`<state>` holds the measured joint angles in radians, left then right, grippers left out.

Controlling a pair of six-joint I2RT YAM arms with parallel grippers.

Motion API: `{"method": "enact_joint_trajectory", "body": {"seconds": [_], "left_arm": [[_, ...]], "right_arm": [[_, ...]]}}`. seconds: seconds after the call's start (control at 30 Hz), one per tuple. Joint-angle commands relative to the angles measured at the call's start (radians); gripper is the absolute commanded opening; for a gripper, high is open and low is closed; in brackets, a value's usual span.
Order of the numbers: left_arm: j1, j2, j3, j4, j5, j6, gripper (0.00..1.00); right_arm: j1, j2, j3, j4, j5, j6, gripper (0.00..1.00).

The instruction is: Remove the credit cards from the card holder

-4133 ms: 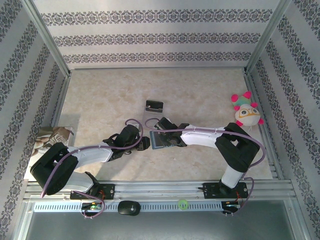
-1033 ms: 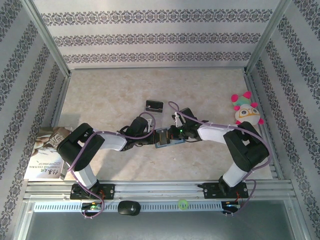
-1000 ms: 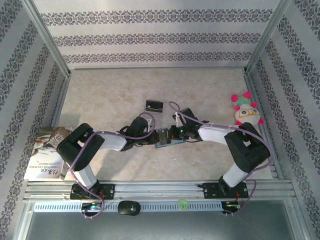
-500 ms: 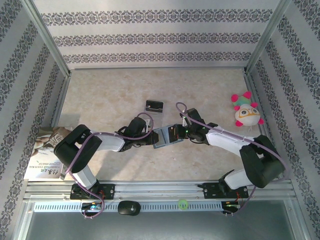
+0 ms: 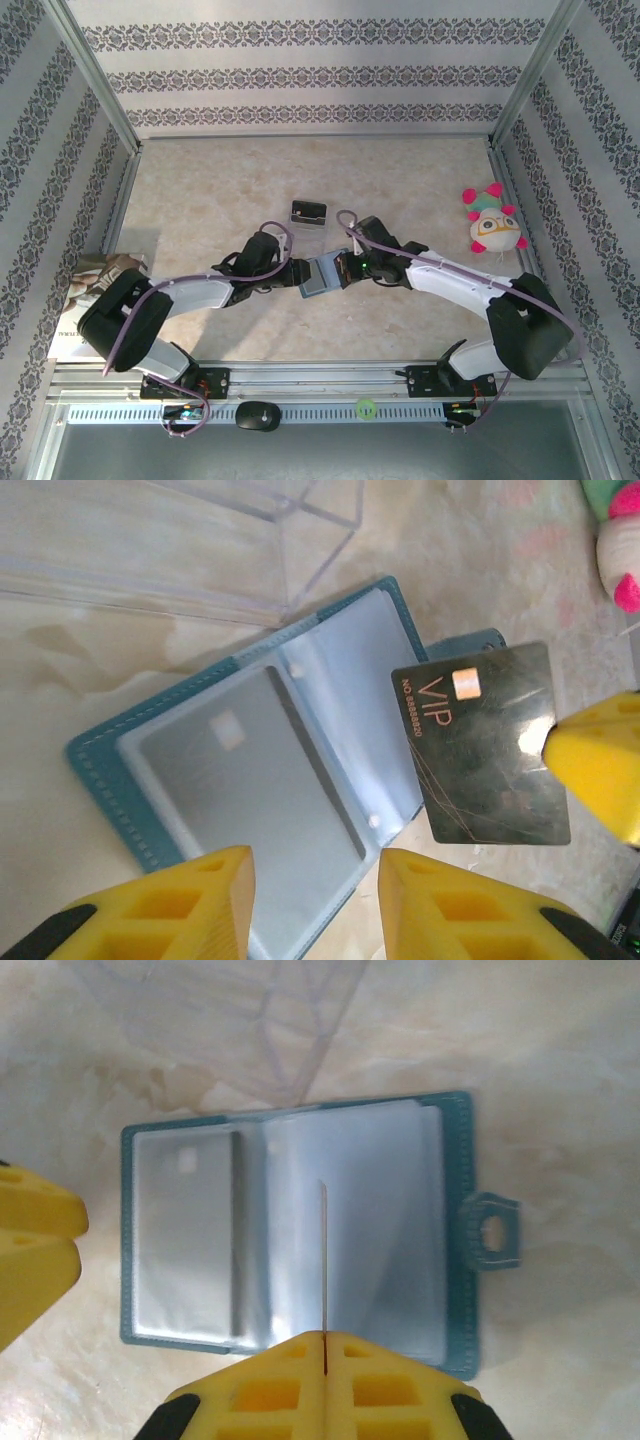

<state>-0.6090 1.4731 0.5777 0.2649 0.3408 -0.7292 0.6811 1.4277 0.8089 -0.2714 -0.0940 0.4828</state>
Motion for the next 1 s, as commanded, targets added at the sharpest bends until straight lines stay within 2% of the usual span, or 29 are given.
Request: {"method": "enact_joint_trajectory", "body": {"seconds": [0.0,0.17,0.3,0.4,0.63,0.83,0.97], "left_arm": [[0.026,-0.084,-0.039,-0.101,-0.089,0.025,0.39],[0.040,-0.211,-0.072,-0.193,-0.172,0.051,0.39],[0.050,-0.267,-0.103,-0.219,-0.186,0.051,0.39],[0.053,-0.276,-0.119,-0.219,-0.181,0.048,0.38],[0.056,-0.270,-0.131,-0.201,-0.168,0.043,0.38],[0.058,-0.248,-0.129,-0.178,-0.141,0.043,0.38],[0.058,-0.211,-0.134,-0.147,-0.113,0.040,0.33]], "right_arm": [[0.051,0.022,0.054,-0.066,0.083,-0.023,0.00],[0.088,0.100,0.116,-0.101,0.112,-0.039,0.00],[0.099,0.172,0.148,-0.100,0.085,-0.043,0.00],[0.107,0.202,0.156,-0.084,0.062,-0.033,0.00],[0.106,0.228,0.163,-0.083,0.051,-0.027,0.11],[0.097,0.224,0.159,-0.059,0.000,-0.016,0.13],[0.095,0.229,0.154,-0.039,-0.029,-0.002,0.13]]}}
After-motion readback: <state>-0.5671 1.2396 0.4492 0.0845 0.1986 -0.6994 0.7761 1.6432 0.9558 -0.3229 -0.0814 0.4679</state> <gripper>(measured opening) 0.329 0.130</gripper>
